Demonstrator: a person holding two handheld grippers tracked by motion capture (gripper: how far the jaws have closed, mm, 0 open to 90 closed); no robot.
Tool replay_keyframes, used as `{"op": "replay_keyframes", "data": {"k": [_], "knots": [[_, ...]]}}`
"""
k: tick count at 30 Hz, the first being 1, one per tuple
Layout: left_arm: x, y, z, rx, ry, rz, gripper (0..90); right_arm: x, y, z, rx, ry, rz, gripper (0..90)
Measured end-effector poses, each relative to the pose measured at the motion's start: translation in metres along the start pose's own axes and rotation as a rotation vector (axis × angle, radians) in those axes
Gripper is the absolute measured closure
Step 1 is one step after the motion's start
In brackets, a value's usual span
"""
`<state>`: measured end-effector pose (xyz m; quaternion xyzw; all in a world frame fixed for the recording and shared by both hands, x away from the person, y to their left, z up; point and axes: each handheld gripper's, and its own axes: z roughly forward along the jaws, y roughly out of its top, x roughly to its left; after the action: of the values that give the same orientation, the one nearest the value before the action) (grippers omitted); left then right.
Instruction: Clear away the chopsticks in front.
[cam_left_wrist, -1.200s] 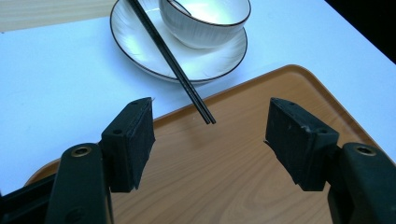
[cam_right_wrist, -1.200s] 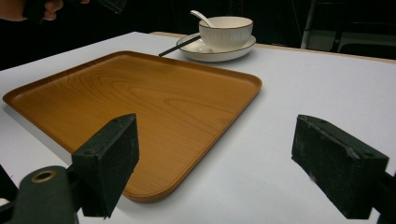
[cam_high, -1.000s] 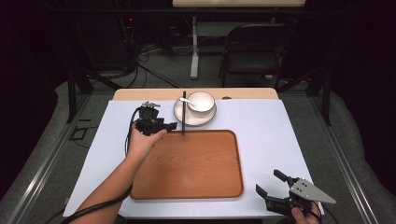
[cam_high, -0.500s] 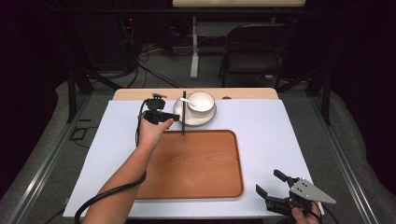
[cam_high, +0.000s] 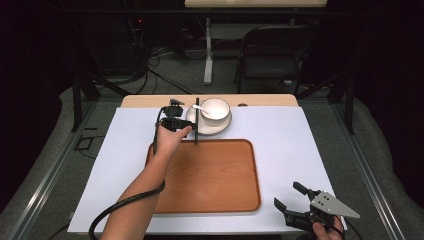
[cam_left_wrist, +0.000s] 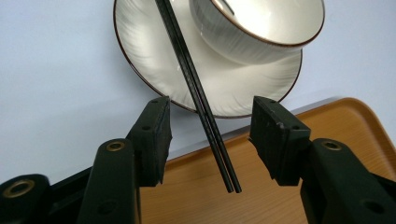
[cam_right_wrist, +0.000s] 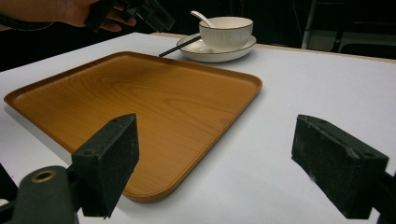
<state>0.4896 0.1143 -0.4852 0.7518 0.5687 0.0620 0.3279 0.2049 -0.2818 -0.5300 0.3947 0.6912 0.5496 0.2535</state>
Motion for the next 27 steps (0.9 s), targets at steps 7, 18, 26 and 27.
{"op": "replay_keyframes", "data": {"k": [7, 18, 26, 27], "knots": [[0.001, 0.000, 0.011, 0.053, 0.009, -0.041, 55.7, 0.000, 0.000, 0.000, 0.000, 0.001, 0.000, 14.4], [-0.004, -0.002, 0.024, 0.103, 0.057, -0.053, 61.2, 0.000, 0.000, 0.000, -0.001, 0.003, -0.001, 14.4], [-0.002, -0.001, 0.028, 0.120, 0.061, -0.086, 64.9, 0.000, 0.000, 0.000, -0.002, 0.003, -0.002, 14.5], [-0.002, -0.002, 0.029, 0.119, 0.059, -0.092, 65.6, 0.000, 0.000, 0.000, -0.002, 0.003, -0.002, 14.4]]}}
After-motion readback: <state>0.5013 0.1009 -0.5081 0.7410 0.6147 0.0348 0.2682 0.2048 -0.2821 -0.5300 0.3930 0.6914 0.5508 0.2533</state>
